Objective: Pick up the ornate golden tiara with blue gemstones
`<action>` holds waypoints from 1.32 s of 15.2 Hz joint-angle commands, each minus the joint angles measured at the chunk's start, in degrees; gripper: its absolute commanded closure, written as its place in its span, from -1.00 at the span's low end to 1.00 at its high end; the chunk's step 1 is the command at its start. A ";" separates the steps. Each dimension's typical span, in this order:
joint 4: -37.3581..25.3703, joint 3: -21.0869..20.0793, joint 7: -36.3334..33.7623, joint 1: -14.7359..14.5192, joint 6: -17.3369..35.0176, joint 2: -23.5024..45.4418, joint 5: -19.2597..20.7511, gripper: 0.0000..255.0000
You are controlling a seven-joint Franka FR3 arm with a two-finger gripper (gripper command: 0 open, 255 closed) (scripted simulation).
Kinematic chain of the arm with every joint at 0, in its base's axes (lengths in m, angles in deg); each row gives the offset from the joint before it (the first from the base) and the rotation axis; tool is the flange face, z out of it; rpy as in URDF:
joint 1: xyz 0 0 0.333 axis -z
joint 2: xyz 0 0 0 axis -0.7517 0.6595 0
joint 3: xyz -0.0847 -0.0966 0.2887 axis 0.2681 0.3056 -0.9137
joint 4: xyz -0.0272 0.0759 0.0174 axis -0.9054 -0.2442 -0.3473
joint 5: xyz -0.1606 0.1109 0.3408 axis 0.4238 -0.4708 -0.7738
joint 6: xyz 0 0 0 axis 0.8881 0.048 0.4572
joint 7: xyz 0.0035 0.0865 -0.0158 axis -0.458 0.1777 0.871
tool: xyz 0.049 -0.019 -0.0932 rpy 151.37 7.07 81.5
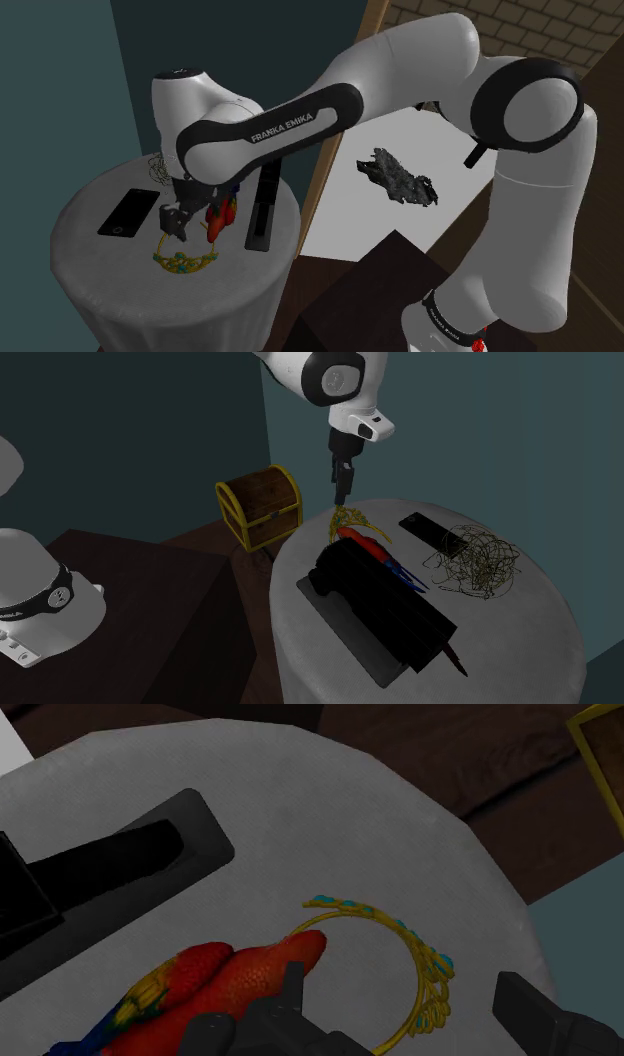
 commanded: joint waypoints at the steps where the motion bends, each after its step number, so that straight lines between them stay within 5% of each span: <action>1: -4.70 0.57 -1.40 -2.01 -0.62 4.63 1.64 -1.00; 8: -26.27 2.94 -3.44 -9.48 -5.96 21.86 5.29 -1.00; 17: -26.17 3.69 -3.69 -9.91 -2.51 25.23 6.08 -1.00; 18: -25.92 3.68 -3.74 -9.88 -2.38 25.11 6.07 1.00; 20: -25.89 3.67 -3.72 -9.85 -2.41 25.06 6.06 1.00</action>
